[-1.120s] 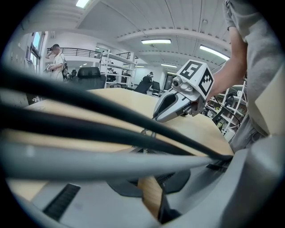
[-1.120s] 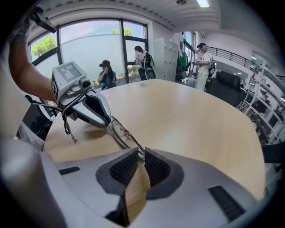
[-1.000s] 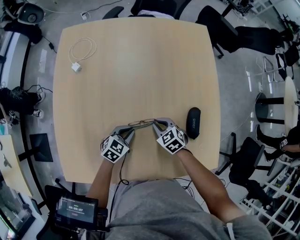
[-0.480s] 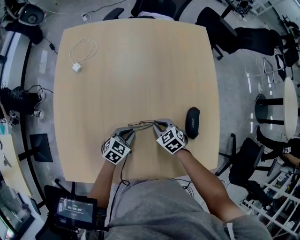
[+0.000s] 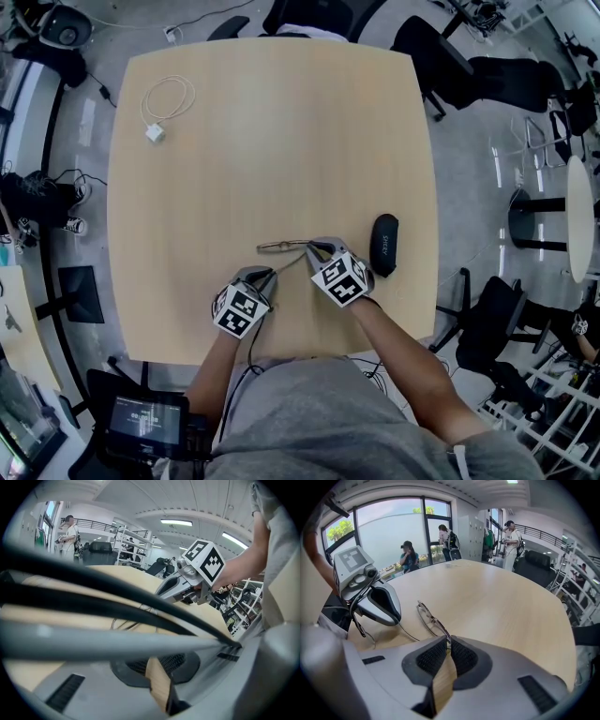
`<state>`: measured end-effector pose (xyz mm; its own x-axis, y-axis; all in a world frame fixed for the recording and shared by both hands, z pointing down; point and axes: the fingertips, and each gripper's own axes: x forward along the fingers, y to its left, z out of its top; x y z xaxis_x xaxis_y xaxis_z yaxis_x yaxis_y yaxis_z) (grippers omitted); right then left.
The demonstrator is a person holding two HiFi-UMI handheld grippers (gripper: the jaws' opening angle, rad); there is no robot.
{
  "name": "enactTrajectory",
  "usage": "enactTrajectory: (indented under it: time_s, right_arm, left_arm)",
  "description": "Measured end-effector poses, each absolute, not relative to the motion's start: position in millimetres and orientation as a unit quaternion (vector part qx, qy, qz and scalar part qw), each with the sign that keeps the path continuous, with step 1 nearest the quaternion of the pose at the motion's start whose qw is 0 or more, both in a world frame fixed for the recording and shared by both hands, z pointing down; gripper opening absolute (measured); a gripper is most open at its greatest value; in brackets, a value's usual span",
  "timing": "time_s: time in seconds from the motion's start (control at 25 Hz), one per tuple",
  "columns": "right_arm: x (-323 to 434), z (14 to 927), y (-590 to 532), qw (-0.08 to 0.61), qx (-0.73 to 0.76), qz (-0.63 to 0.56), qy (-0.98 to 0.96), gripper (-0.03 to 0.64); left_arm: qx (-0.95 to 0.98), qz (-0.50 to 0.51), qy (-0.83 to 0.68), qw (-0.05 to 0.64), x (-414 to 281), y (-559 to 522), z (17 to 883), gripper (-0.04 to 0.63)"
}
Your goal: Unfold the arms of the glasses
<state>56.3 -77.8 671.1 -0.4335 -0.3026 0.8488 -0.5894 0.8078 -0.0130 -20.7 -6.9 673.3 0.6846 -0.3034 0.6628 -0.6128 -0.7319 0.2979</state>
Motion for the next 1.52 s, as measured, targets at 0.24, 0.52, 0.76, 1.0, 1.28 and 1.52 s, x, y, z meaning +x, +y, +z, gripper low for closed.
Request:
enactTrajectory:
  time_s: [0.24, 0.52, 0.76, 1.0, 1.28, 1.52]
  right_arm:
    - [56.8, 668.8, -77.5, 0.46, 0.271, 0.167, -0.829, 0.034]
    - [55.8, 668.0, -75.1, 0.46, 0.277, 0.174, -0.826, 0.034]
    - [57.0, 668.0, -73.9, 0.461, 0.281, 0.173, -0.824, 0.034]
    - [57.4, 668.9, -72.1, 0.463, 0.282, 0.174, -0.822, 0.034]
    - [56.8, 668.9, -71.8, 0.466, 0.283, 0.17, -0.821, 0.034]
    - [59.1, 669.2, -70.3, 0.469, 0.286, 0.169, -0.818, 0.034]
  left_arm:
    - [0.883, 0.292, -0.242, 0.278, -3.6, 12.8, 670.4, 0.029]
    - [0.892, 0.279, -0.204, 0.292, 29.7, 35.9, 666.4, 0.029]
    - [0.894, 0.298, -0.165, 0.292, 54.7, 50.2, 668.9, 0.031]
    - [0.899, 0.313, -0.135, 0.276, 75.0, 56.1, 675.4, 0.043]
    - [0.907, 0.331, -0.106, 0.239, 94.5, 58.0, 678.4, 0.048]
    - [0.912, 0.333, -0.094, 0.22, 103.4, 59.3, 678.3, 0.051]
